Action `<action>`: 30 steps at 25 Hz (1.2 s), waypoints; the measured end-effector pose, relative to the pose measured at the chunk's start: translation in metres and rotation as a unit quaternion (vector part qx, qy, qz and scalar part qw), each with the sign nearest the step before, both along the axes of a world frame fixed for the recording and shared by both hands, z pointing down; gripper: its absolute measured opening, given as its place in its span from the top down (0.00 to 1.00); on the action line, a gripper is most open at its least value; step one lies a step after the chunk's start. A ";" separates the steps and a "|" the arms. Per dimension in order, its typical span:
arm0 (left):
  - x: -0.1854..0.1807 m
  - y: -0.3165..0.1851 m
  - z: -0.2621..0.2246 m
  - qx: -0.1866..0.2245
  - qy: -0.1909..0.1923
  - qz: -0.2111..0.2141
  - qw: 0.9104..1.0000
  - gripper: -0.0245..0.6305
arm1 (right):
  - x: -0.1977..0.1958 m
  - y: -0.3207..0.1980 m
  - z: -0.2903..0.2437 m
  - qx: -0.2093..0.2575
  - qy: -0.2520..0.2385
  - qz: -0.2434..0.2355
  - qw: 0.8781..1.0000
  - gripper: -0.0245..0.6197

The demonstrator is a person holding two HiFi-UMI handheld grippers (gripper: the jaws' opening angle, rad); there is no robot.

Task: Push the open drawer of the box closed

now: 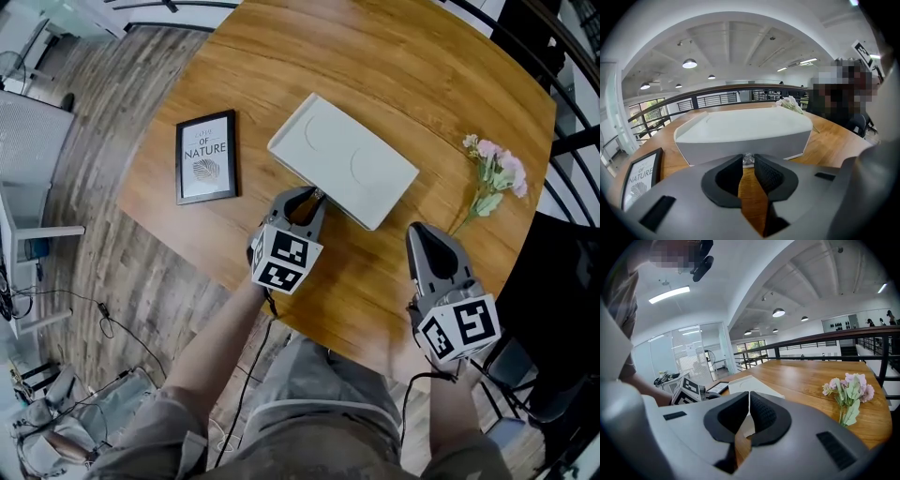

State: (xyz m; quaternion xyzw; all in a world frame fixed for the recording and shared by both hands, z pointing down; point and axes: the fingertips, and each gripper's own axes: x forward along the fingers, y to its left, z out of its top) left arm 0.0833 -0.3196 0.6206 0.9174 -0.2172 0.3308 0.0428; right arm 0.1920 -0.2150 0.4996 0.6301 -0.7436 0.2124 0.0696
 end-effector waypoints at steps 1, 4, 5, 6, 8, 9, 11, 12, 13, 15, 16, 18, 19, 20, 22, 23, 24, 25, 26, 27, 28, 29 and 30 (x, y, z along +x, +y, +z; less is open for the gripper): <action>-0.001 0.000 0.000 0.002 -0.002 -0.003 1.000 0.83 | 0.001 -0.001 0.000 0.000 -0.001 0.000 1.000 0.91; -0.006 0.005 0.000 -0.005 -0.010 -0.011 1.000 0.74 | 0.000 -0.003 -0.006 0.003 -0.003 0.000 1.000 0.91; -0.009 0.007 -0.001 -0.008 -0.011 -0.014 1.000 0.74 | -0.001 -0.004 -0.010 0.005 -0.003 -0.002 1.000 0.91; -0.012 0.009 -0.004 -0.011 -0.009 -0.017 1.000 0.74 | -0.002 -0.005 -0.014 0.007 -0.002 -0.004 1.000 0.91; -0.020 0.010 -0.015 -0.012 -0.001 -0.024 1.000 0.74 | -0.005 -0.007 -0.024 0.013 0.000 -0.009 1.000 0.91; -0.024 0.010 -0.023 -0.009 0.005 -0.028 1.000 0.74 | -0.006 -0.009 -0.030 0.017 0.001 -0.011 1.000 0.91; -0.031 0.007 -0.044 0.000 0.020 -0.035 0.999 0.76 | -0.010 -0.011 -0.043 0.026 0.003 -0.016 1.000 0.91; -0.034 0.006 -0.056 0.005 0.029 -0.039 0.999 0.77 | -0.012 -0.013 -0.050 0.030 0.004 -0.019 0.999 0.91; -0.038 0.004 -0.069 0.010 0.038 -0.042 0.998 0.78 | -0.015 -0.013 -0.057 0.035 0.005 -0.021 0.999 0.91; -0.046 0.004 -0.097 0.022 0.055 -0.049 0.997 0.81 | -0.022 -0.013 -0.074 0.044 0.008 -0.027 0.999 0.91; -0.050 0.004 -0.111 0.029 0.063 -0.052 0.996 0.82 | -0.025 -0.013 -0.082 0.048 0.010 -0.029 0.998 0.91; -0.058 0.004 -0.139 0.043 0.080 -0.060 0.994 0.84 | -0.029 -0.013 -0.099 0.060 0.015 -0.033 0.998 0.91; -0.062 0.003 -0.152 0.050 0.088 -0.063 0.993 0.84 | -0.032 -0.014 -0.109 0.067 0.017 -0.034 0.997 0.91; -0.066 0.002 -0.166 0.059 0.096 -0.066 0.991 0.84 | -0.034 -0.015 -0.118 0.075 0.019 -0.035 0.996 0.91; -0.074 0.003 -0.192 0.075 0.109 -0.068 0.989 0.85 | -0.038 -0.016 -0.137 0.089 0.022 -0.037 0.995 0.91; -0.078 0.006 -0.204 0.082 0.115 -0.069 0.988 0.86 | -0.041 -0.015 -0.145 0.095 0.024 -0.038 0.994 0.91; -0.082 0.008 -0.217 0.090 0.120 -0.070 0.986 0.86 | -0.044 -0.014 -0.154 0.099 0.026 -0.038 0.994 0.91; -0.086 0.012 -0.229 0.097 0.125 -0.070 0.985 0.87 | -0.046 -0.012 -0.162 0.104 0.028 -0.039 0.993 0.91; -0.089 0.015 -0.241 0.105 0.129 -0.070 0.984 0.87 | -0.048 -0.010 -0.171 0.109 0.030 -0.041 0.993 0.91; -0.091 0.018 -0.253 0.113 0.134 -0.069 0.982 0.88 | -0.049 -0.008 -0.179 0.114 0.032 -0.042 0.992 0.91; -0.093 0.020 -0.264 0.121 0.139 -0.068 0.981 0.88 | -0.050 -0.007 -0.187 0.120 0.035 -0.044 0.991 0.91; -0.095 0.022 -0.275 0.130 0.143 -0.067 0.979 0.89 | -0.051 -0.006 -0.195 0.126 0.038 -0.046 0.990 0.91; -0.097 0.025 -0.286 0.137 0.147 -0.066 0.977 0.89 | -0.053 -0.004 -0.203 0.133 0.041 -0.049 0.989 0.91</action>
